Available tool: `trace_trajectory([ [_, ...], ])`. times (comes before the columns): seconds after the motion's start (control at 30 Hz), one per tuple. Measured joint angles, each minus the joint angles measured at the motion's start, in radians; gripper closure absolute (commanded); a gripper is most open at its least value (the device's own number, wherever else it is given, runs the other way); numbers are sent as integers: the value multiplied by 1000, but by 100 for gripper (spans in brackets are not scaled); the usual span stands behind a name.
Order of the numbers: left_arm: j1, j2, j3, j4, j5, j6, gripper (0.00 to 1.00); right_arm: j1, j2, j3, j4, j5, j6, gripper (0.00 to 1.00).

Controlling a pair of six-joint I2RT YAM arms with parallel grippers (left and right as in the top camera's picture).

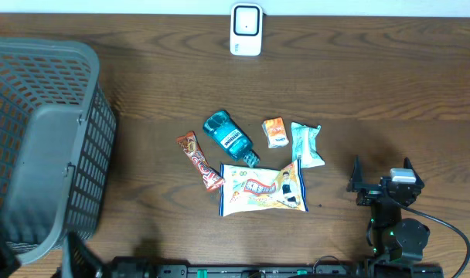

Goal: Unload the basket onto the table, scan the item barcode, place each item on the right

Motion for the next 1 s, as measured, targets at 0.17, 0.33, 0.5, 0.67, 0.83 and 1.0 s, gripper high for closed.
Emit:
trace_trajectory([
  [0.17, 0, 0, -65, 3, -28, 0, 2, 0, 0, 0, 5, -49, 67, 1],
  [0.33, 0, 0, -93, -19, -134, 0, 2, 0, 0, 0, 19, -197, 292, 1],
  [0.5, 0, 0, -122, -108, -103, -1, 2, 0, 2, 0, 88, -373, 515, 1],
  [0.67, 0, 0, -178, -169, -42, -35, 2, 0, 3, 1, 254, -531, 645, 1],
  [0.83, 0, 0, -258, -167, -22, -111, 2, 0, 8, 32, 120, -585, 685, 1],
  [1.0, 0, 0, -372, -164, -6, -169, 2, 0, 90, 174, -100, -584, 668, 1],
])
